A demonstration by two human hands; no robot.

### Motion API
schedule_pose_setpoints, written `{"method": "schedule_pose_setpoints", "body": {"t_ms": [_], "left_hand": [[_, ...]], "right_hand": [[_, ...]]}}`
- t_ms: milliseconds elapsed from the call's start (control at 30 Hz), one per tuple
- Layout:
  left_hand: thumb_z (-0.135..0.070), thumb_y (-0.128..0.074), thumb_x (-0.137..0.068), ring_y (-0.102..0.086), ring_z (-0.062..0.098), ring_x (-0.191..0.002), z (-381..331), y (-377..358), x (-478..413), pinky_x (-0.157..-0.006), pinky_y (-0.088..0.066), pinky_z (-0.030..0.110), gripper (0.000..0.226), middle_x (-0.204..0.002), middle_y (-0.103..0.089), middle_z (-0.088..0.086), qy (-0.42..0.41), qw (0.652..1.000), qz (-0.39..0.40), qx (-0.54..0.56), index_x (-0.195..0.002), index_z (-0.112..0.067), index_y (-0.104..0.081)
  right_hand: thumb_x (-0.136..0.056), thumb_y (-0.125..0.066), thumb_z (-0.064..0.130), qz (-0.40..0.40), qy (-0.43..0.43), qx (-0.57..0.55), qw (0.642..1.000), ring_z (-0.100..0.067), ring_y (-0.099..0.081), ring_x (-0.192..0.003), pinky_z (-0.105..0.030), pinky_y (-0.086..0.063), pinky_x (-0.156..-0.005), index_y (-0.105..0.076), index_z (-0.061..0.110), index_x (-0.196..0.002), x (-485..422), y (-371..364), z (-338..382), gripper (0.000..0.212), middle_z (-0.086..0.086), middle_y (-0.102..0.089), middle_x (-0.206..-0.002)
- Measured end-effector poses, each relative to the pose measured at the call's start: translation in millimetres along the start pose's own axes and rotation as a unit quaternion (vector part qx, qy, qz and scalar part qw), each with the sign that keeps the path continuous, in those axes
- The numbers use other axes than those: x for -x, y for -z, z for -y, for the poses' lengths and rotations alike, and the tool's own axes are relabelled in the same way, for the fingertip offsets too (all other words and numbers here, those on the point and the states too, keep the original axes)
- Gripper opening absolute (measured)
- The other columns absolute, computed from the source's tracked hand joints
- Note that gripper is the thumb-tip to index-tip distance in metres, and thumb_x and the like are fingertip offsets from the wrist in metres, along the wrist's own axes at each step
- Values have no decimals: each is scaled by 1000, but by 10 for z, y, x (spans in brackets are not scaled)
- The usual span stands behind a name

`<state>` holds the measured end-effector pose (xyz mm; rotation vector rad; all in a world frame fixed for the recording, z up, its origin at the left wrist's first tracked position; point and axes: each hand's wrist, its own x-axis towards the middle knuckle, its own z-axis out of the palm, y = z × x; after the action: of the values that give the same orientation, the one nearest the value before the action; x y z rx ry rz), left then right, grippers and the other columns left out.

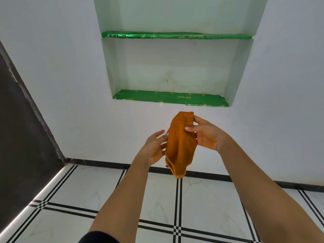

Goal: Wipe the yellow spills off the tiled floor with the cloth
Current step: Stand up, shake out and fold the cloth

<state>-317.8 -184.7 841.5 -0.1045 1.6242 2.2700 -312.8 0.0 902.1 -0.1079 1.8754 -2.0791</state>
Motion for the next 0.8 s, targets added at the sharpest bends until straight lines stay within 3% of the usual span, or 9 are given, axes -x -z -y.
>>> {"method": "schedule_pose_setpoints", "body": {"t_ms": [167,267,333,433,533,700,800], "left_hand": [[-17,-49,-95,-58,26,-97,-179,86,-21,-80,-53,39,23,-110,-54,9,-96,989,-110,-23,-118,-21,-47],[-17,-54,-92,-53,25,-102,-352,135,-15,-91,-49,41,17,-109,-54,10,-124,987,-62,-77,-109,-20,-57],[-15,-69,-81,-51,26,-110,-438,136,-1,-95,-48,44,36,-118,-52,8,-121,985,-11,-125,-114,-23,-56],[-3,-72,-77,-48,23,-109,-481,77,9,-82,-51,36,58,-122,-46,2,-131,943,-31,-304,-125,-24,-48],[1,-63,-83,-49,19,-102,-485,33,-3,-75,-48,29,50,-118,-49,3,-173,904,-92,-381,-125,-21,-46],[-12,-59,-89,-54,23,-100,-659,133,21,-79,-45,30,31,-108,-56,9,-179,905,-103,-371,-118,-17,-49],[-26,-60,-89,-53,22,-99,-766,187,45,-79,-42,32,16,-100,-57,5,-209,883,-91,-410,-101,-15,-58]], "right_hand": [[-81,-67,4,-96,-1,32,995,-28,-60,-102,-38,-52,-83,-54,6,-121,-3,97,101,42,-14,-62,-114],[-81,-67,1,-128,-3,21,992,-28,-61,-97,-39,-53,-77,-54,7,-117,-10,107,104,39,-16,-62,-110],[-79,-68,1,-142,5,1,990,-29,-62,-98,-42,-53,-80,-54,8,-117,-36,98,100,40,-16,-63,-110],[-77,-70,2,-173,17,-16,985,-30,-62,-99,-43,-53,-86,-58,5,-103,-56,66,113,28,-17,-63,-109],[-77,-71,5,-170,11,-29,985,-31,-61,-102,-42,-52,-87,-59,3,-99,-55,33,92,26,-17,-63,-108],[-78,-72,16,-168,34,14,985,-24,-54,-105,-41,-36,-97,-55,16,-84,0,4,37,18,-5,-62,-102],[-79,-71,20,-167,64,-2,984,-26,-52,-109,-37,-36,-88,-56,22,-86,28,4,22,16,-4,-60,-110]]}}
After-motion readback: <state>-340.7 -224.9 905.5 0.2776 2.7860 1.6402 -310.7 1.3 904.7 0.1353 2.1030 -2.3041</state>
